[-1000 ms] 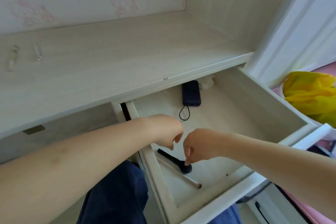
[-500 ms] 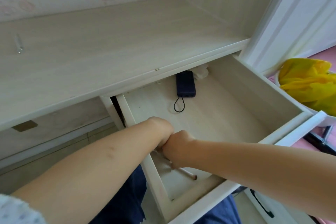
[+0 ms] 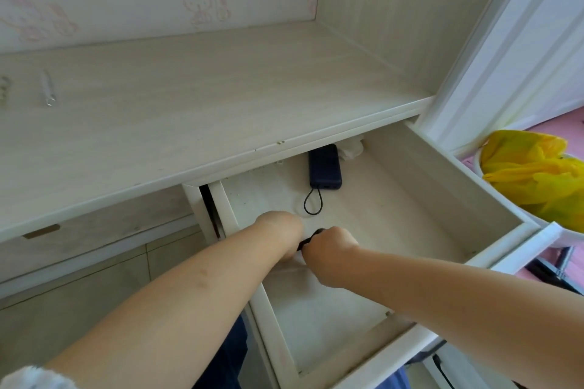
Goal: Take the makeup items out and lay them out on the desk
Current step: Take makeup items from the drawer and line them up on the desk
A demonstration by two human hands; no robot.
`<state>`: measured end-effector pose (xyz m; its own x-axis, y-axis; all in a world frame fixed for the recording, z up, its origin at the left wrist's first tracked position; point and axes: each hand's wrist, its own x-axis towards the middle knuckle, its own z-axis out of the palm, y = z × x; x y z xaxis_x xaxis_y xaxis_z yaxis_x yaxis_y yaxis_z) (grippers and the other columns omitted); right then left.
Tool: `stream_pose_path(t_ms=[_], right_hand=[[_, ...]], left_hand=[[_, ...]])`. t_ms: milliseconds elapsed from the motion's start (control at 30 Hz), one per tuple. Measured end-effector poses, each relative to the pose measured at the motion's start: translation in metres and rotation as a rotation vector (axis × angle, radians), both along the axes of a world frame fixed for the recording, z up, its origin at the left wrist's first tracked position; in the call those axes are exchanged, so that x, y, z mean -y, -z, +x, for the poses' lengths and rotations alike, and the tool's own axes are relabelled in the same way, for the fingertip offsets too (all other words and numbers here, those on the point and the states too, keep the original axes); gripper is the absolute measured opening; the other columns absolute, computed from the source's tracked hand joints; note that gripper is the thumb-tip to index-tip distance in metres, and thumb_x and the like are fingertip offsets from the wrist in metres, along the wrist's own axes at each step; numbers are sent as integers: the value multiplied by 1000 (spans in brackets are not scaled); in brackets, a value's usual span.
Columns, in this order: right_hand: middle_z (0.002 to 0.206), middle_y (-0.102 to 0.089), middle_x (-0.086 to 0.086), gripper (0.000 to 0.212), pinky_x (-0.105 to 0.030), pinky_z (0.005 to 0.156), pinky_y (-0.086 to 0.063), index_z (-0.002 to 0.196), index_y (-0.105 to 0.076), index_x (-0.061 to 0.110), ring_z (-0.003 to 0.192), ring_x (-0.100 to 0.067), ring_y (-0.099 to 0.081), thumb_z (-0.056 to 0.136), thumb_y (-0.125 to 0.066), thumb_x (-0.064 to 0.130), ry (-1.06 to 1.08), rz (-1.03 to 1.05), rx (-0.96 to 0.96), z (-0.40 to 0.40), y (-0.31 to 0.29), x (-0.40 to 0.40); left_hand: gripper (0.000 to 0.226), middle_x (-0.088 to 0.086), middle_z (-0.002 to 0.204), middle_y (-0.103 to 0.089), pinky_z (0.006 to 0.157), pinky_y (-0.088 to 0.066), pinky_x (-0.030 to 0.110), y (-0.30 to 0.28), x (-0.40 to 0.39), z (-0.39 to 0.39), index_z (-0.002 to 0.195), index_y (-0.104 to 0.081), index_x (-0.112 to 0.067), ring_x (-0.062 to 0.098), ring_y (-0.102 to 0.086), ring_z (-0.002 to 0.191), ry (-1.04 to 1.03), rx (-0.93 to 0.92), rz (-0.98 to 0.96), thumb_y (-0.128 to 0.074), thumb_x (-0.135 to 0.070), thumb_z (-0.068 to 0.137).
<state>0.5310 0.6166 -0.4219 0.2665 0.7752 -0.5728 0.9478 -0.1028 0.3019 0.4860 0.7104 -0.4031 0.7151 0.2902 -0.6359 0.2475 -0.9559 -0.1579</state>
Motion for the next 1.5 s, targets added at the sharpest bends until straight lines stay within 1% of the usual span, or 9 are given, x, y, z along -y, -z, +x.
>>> stream_pose_path(t_ms=[100, 200, 300, 367, 467, 533, 700, 1300, 1500], right_hand=[[93, -54, -6, 32, -29, 47, -29, 120, -48, 10, 55, -19, -38, 89, -44, 7, 53, 99, 36, 18, -24, 9], [81, -52, -2, 30, -32, 58, -39, 120, -45, 18, 69, -25, -53, 91, -42, 11, 196, 270, -43, 36, -47, 24], [101, -65, 5, 32, -30, 77, -50, 114, -51, 29, 88, -18, -65, 90, -39, 12, 393, 485, -272, 45, -70, 40], [102, -66, 12, 37, -23, 81, -50, 109, -58, 31, 84, -6, -68, 91, -38, 6, 491, 647, -477, 43, -85, 48], [101, -67, 3, 38, -15, 74, -50, 109, -64, 23, 75, -9, -69, 93, -39, -1, 623, 879, -812, 33, -107, 47], [104, -66, -3, 44, -15, 70, -54, 107, -64, 21, 70, -11, -71, 92, -33, -7, 721, 965, -1004, 25, -118, 37], [101, -68, 0, 35, -15, 62, -54, 95, -64, 27, 69, -15, -72, 97, -40, 1, 726, 1126, -1265, 9, -137, 0], [83, -62, -5, 37, -26, 61, -59, 90, -61, 26, 51, -12, -66, 92, -40, -5, 556, 979, -1269, -34, -145, -263], [81, -62, 3, 24, -18, 49, -51, 105, -61, 25, 53, -8, -63, 93, -49, 8, 495, 939, -1147, -32, -140, -312]], left_hand=[[23, 1, 58, -42, 48, -33, 25, -14, -8, -3, 59, -49, -11, 19, -43, 53, -140, 169, -109, -59, -14, 80], [15, 3, 62, -55, 54, -40, 26, -39, -12, -6, 78, -69, -10, 23, -54, 62, -242, 380, -268, -62, -24, 80], [23, 11, 83, -70, 64, -54, 32, -58, -15, -11, 88, -68, -7, 26, -67, 75, -400, 561, -537, -63, -28, 81], [22, 9, 92, -71, 70, -59, 32, -73, -16, -17, 93, -65, -6, 19, -69, 84, -493, 672, -711, -64, -26, 83], [17, -3, 86, -69, 60, -55, 20, -95, -23, -28, 93, -62, -12, 3, -67, 77, -549, 814, -842, -66, -26, 85], [19, -4, 87, -70, 55, -51, 18, -108, -31, -37, 94, -62, -13, 2, -67, 76, -582, 888, -879, -68, -28, 83], [20, -7, 79, -73, 50, -46, 14, -129, -61, -67, 92, -62, -16, -1, -69, 73, -668, 1036, -904, -70, -31, 81], [9, -4, 78, -73, 53, -44, 20, -127, -237, -153, 90, -67, -16, 5, -71, 73, -1124, 1301, -730, -66, -23, 85], [39, 1, 81, -69, 46, -51, 20, -124, -285, -144, 118, -53, -11, 7, -68, 62, -1161, 1328, -632, -69, -20, 83]])
